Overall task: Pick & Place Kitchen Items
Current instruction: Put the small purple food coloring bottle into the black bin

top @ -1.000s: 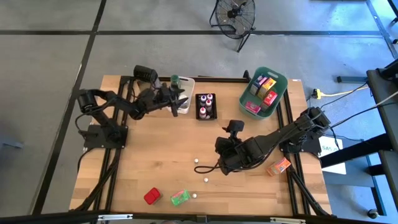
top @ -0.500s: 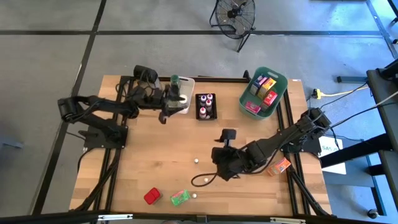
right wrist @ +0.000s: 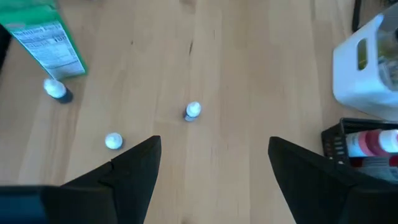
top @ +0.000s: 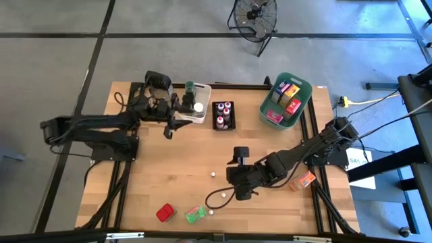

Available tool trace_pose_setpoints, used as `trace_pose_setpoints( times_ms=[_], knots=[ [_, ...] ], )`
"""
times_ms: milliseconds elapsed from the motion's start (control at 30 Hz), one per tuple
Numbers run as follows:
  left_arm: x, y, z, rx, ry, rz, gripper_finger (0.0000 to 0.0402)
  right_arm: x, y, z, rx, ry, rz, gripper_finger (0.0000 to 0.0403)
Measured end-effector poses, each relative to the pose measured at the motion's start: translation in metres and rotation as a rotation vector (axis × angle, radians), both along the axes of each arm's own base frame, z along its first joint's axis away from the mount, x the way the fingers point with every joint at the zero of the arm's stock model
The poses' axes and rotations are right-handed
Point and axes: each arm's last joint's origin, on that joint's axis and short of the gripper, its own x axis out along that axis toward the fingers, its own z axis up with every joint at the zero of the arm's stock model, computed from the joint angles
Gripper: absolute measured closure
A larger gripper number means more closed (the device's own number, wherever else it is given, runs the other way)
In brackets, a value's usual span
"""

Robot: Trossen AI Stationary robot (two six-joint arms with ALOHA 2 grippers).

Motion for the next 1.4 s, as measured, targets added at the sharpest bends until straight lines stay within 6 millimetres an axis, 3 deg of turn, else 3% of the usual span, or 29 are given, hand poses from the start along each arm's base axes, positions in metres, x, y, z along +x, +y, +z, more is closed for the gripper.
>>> trace_pose_setpoints(
  times_ms=[267,533,900,1167,1400],
  knots=[
    [-0.021,-0.022,-0.004,0.019,0.208,0.12,0.0203,0.027,-0.036,-0.023,0.098,0.132,0.011,0.0102],
    [-0.026,-0.033,-0.012,0.001,0.329,0.181,0.0203,0.062,-0.075,-0.052,0.292,0.177,0.096,0.0102],
    [-0.028,-0.032,-0.02,-0.011,0.405,0.205,0.0203,0.089,-0.076,-0.092,0.36,0.157,0.395,0.0102],
    [-0.028,-0.031,-0.019,-0.007,0.401,0.243,0.0203,0.09,-0.085,-0.096,0.349,0.177,0.397,0.0102],
    [-0.028,-0.031,-0.019,-0.007,0.397,0.243,0.0203,0.097,-0.09,-0.118,0.459,0.203,0.441,0.0103]
  ],
)
